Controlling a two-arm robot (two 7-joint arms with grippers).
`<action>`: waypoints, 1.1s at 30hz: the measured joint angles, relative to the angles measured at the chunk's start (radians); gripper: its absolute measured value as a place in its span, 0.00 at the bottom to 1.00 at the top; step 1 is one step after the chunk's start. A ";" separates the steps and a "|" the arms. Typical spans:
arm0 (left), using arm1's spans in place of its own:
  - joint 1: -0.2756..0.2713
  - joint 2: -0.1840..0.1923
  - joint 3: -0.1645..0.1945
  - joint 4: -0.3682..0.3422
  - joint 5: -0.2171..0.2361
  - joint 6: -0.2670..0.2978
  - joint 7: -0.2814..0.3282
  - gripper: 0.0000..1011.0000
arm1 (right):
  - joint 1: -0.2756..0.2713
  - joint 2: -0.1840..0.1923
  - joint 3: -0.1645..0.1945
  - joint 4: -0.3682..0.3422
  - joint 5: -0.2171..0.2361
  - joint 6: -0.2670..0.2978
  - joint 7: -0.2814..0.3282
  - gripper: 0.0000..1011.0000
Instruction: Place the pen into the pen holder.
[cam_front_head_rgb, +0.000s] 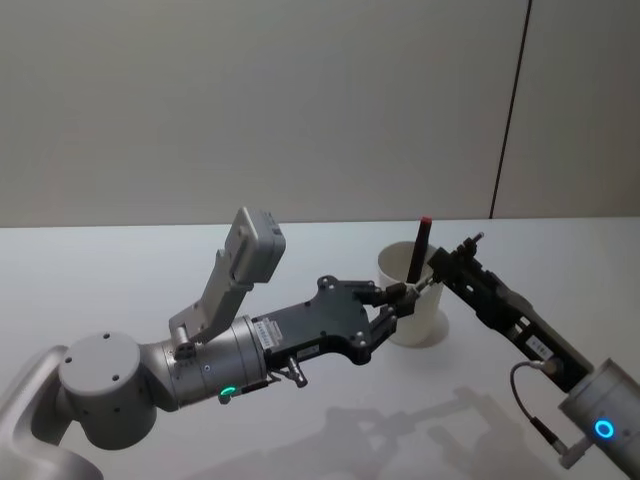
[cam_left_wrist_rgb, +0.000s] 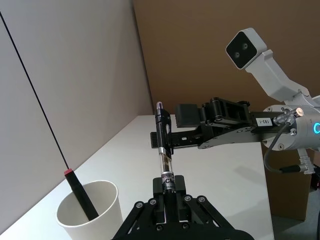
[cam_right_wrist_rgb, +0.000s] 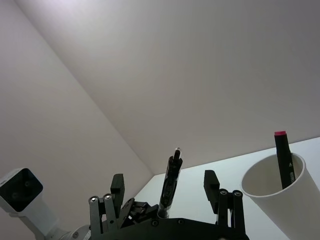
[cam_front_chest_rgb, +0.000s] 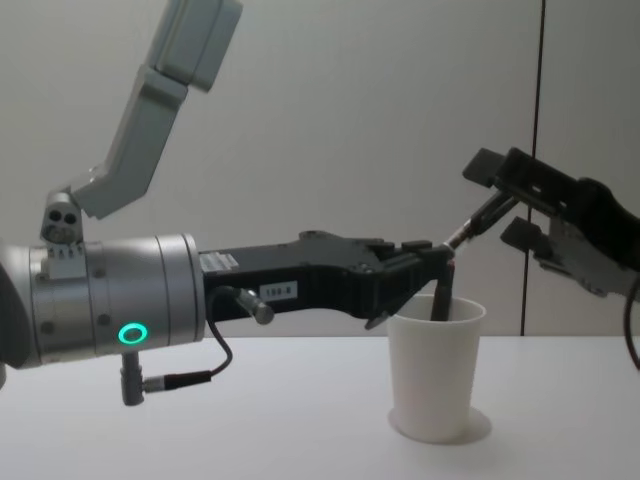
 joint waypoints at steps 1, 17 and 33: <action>0.000 0.000 0.000 0.000 0.000 0.000 0.000 0.14 | 0.003 -0.001 -0.002 0.005 0.001 -0.002 0.003 0.99; 0.000 0.000 0.000 0.000 0.000 0.000 0.000 0.14 | 0.025 -0.010 -0.014 0.044 0.005 -0.021 0.012 0.99; 0.000 0.000 0.000 0.000 0.000 0.000 0.000 0.14 | 0.041 -0.010 -0.022 0.067 0.013 -0.031 0.024 0.56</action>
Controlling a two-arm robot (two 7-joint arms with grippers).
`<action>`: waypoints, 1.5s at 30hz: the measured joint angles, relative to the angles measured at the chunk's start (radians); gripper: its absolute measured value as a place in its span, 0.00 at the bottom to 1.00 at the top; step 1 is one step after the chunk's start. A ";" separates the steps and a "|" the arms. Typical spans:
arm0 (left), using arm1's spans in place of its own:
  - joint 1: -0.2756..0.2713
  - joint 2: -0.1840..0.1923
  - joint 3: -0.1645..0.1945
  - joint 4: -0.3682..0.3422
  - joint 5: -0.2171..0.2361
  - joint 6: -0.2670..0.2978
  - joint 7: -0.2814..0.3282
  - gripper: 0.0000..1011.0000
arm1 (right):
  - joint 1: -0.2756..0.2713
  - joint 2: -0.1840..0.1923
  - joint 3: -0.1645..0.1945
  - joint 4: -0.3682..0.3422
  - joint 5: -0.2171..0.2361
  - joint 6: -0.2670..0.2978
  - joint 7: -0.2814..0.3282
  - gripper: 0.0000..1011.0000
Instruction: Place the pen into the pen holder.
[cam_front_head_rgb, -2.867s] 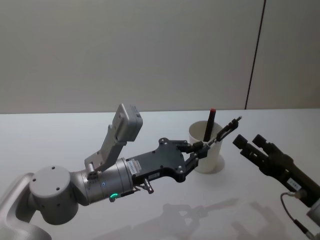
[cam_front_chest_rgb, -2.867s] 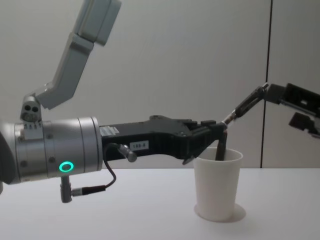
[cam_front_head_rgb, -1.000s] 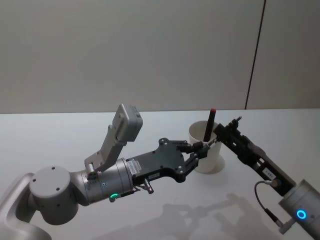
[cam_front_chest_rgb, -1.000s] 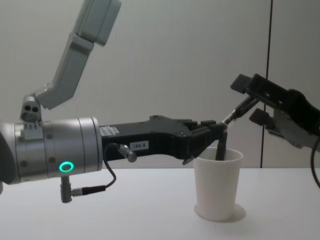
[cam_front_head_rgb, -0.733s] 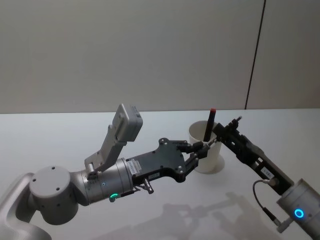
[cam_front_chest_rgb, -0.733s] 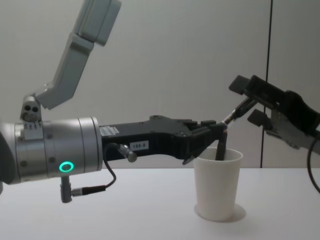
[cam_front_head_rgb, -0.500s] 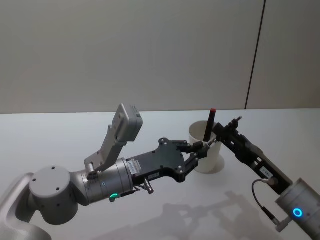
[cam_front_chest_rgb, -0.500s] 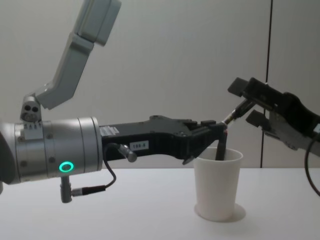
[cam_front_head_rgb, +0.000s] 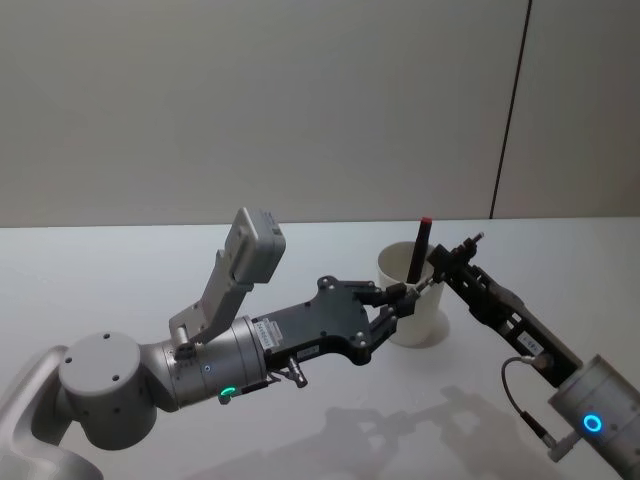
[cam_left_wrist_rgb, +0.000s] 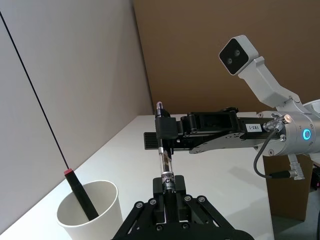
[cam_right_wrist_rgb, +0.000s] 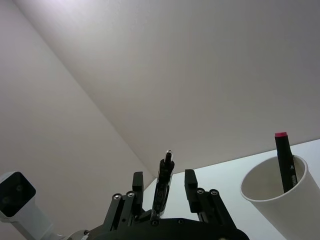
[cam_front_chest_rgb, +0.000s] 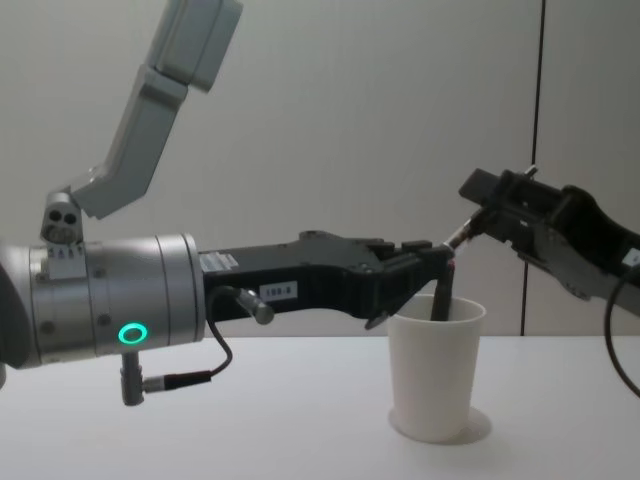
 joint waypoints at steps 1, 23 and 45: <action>0.000 0.000 0.000 0.000 0.000 0.000 0.000 0.14 | 0.000 0.000 0.000 0.001 0.000 -0.001 0.002 0.54; 0.000 0.000 0.000 0.000 0.000 0.000 0.000 0.14 | 0.014 -0.002 -0.015 0.014 0.009 -0.026 0.027 0.13; 0.000 0.000 0.000 0.000 0.000 0.000 0.000 0.66 | 0.016 0.009 -0.021 0.006 0.007 -0.037 0.017 0.13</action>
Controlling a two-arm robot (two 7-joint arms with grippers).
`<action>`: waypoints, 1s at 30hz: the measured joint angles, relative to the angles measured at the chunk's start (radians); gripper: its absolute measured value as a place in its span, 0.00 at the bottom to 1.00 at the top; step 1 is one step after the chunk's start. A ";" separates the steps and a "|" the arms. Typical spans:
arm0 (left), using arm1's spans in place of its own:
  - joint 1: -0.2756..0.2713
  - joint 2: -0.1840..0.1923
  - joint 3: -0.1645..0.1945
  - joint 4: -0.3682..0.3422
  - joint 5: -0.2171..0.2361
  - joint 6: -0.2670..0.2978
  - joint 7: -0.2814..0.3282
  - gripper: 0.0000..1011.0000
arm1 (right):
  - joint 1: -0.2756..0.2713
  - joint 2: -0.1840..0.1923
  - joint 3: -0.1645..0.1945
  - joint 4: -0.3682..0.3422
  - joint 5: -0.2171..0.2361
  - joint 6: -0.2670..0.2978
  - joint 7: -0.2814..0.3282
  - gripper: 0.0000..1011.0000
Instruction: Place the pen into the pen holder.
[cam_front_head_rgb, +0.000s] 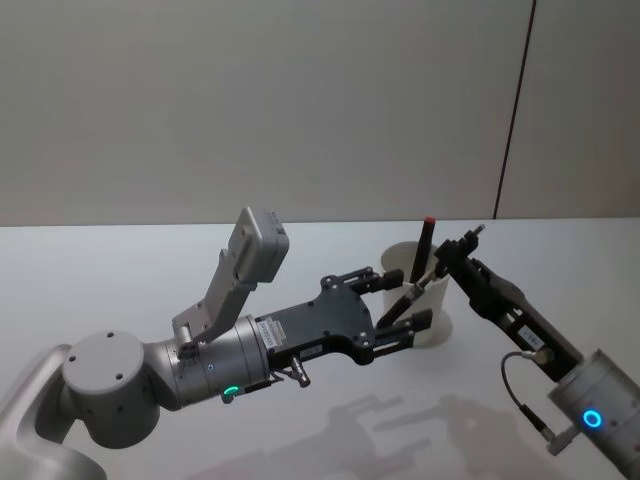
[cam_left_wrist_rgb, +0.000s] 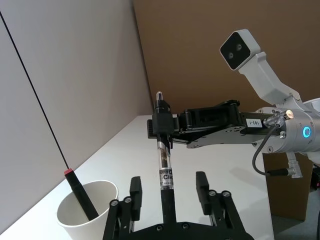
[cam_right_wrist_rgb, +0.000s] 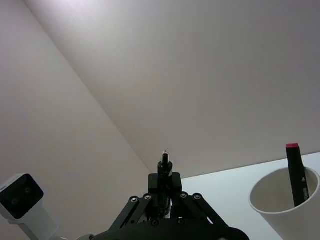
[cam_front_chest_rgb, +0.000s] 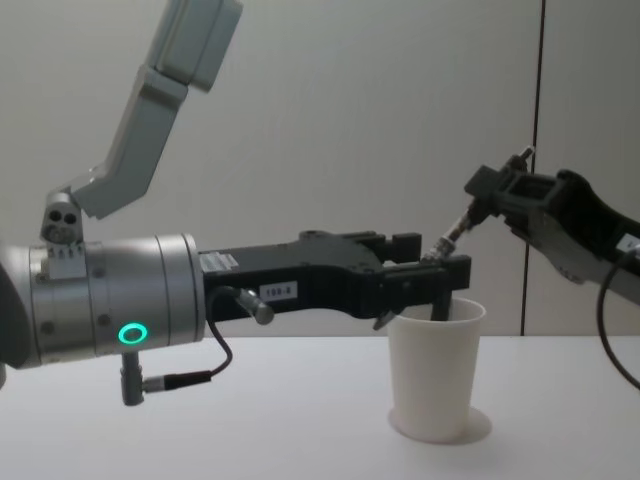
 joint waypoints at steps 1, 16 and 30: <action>0.000 0.000 0.000 0.000 0.000 0.000 0.000 0.70 | 0.000 0.002 0.000 -0.003 -0.002 0.000 -0.001 0.13; 0.000 0.000 0.000 0.000 0.000 0.000 0.000 0.99 | -0.011 0.048 0.017 -0.054 -0.048 0.015 -0.031 0.13; 0.000 0.000 0.000 0.000 0.000 0.000 0.000 0.99 | -0.018 0.114 0.054 -0.108 -0.092 0.022 -0.065 0.13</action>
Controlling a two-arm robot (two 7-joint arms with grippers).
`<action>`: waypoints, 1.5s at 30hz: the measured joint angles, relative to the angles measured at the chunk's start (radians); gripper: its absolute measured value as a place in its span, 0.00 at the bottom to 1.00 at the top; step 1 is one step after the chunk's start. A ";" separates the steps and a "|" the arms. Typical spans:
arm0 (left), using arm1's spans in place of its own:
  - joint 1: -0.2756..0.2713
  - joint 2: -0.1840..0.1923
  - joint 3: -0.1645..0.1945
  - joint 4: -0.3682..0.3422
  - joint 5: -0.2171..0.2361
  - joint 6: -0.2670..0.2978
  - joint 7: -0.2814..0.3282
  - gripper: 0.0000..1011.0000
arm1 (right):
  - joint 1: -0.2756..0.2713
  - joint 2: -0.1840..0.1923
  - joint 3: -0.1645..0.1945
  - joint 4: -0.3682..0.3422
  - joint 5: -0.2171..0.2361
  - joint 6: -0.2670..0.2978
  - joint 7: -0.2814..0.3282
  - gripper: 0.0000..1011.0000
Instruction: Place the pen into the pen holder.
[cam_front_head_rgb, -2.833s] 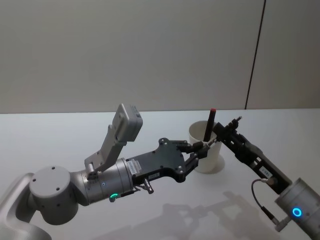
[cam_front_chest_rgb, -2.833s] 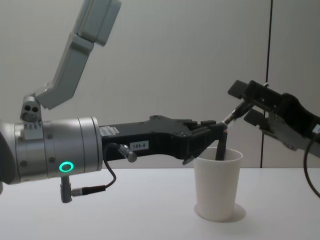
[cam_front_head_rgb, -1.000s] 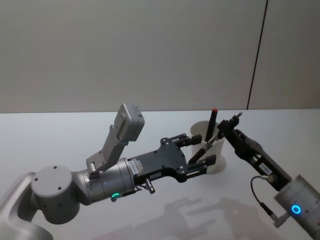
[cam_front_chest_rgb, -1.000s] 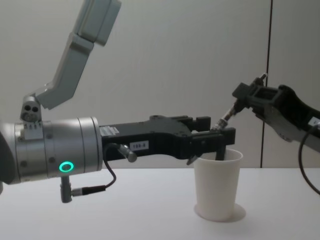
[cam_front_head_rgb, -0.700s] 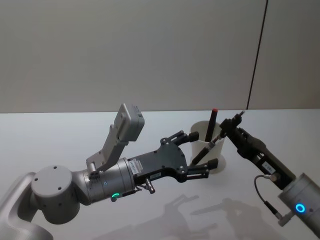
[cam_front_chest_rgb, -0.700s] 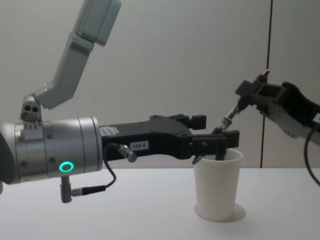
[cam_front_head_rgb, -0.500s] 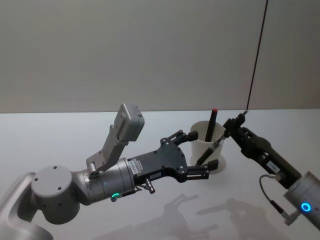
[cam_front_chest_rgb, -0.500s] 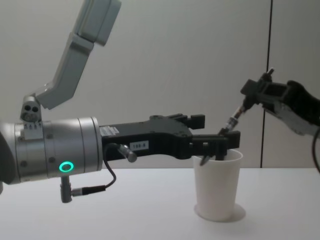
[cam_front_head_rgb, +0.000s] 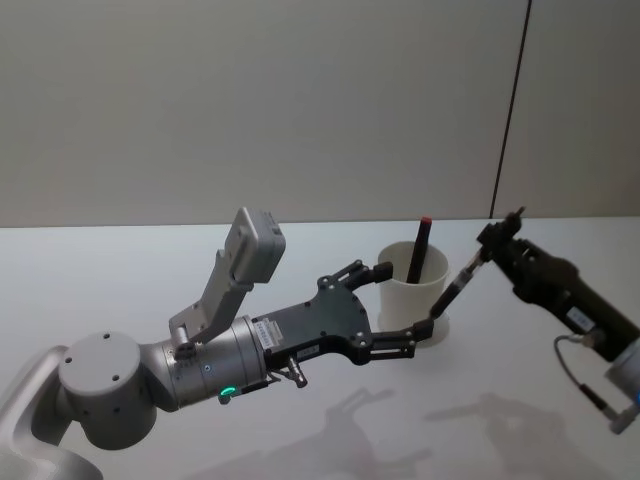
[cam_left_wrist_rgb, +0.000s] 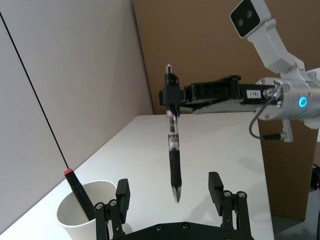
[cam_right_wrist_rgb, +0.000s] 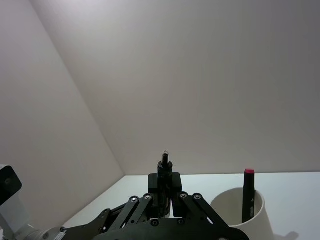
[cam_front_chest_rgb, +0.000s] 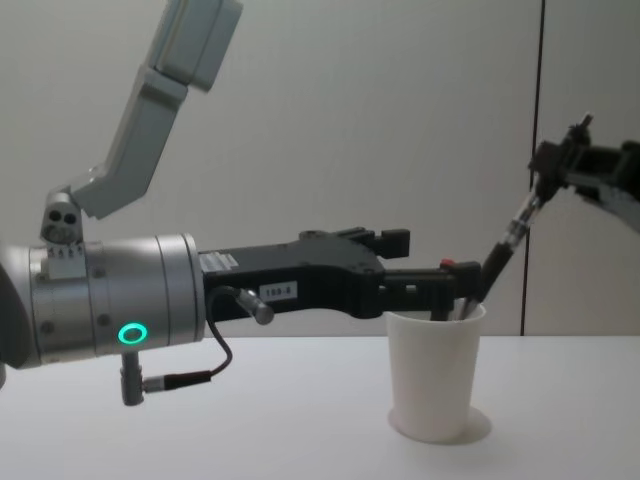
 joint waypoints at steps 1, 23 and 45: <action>0.000 0.000 0.000 0.000 0.000 0.000 0.000 0.99 | 0.002 0.006 0.004 -0.004 -0.005 0.000 -0.002 0.13; 0.000 0.000 0.000 0.000 0.000 0.000 0.000 0.99 | 0.120 0.036 0.022 0.053 -0.125 0.003 0.021 0.13; 0.000 0.000 0.000 0.000 0.000 0.000 0.000 0.99 | 0.262 -0.006 -0.012 0.208 -0.246 -0.009 0.080 0.13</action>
